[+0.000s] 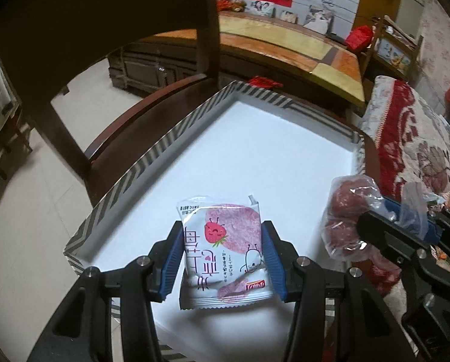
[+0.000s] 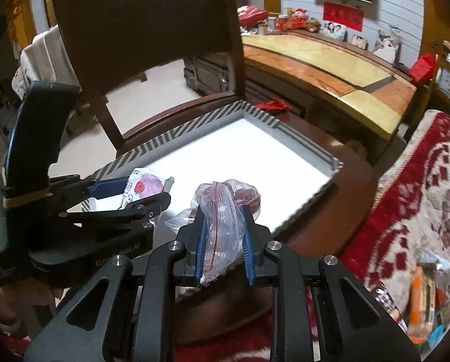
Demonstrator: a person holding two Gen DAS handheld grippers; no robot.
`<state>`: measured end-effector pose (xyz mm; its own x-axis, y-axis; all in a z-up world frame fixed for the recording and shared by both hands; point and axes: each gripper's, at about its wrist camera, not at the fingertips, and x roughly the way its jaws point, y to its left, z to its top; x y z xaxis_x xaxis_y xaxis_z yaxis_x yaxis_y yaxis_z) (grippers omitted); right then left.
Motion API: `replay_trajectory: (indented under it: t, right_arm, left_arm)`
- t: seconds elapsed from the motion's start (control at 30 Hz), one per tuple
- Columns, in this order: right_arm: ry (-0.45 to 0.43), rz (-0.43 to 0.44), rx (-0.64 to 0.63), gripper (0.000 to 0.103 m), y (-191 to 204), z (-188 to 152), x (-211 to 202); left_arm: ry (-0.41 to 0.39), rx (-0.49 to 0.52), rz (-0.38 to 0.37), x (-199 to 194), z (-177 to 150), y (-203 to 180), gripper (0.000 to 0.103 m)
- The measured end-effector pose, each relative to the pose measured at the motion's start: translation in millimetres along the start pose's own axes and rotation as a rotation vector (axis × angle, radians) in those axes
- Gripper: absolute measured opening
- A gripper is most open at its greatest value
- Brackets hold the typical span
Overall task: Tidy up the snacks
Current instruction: 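Carry both snacks to the white tray and open both tools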
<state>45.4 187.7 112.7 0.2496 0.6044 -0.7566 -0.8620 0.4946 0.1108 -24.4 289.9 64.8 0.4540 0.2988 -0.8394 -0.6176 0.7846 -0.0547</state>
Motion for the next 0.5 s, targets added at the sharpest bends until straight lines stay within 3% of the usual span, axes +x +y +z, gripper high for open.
replay_trajectory:
  t: [0.5]
  right_arm:
    - [0.071, 0.012, 0.012, 0.02, 3.9, -8.1, 43.7]
  left_arm:
    - [0.03, -0.026, 0.026, 20.2, -1.1, 7.5, 0.053]
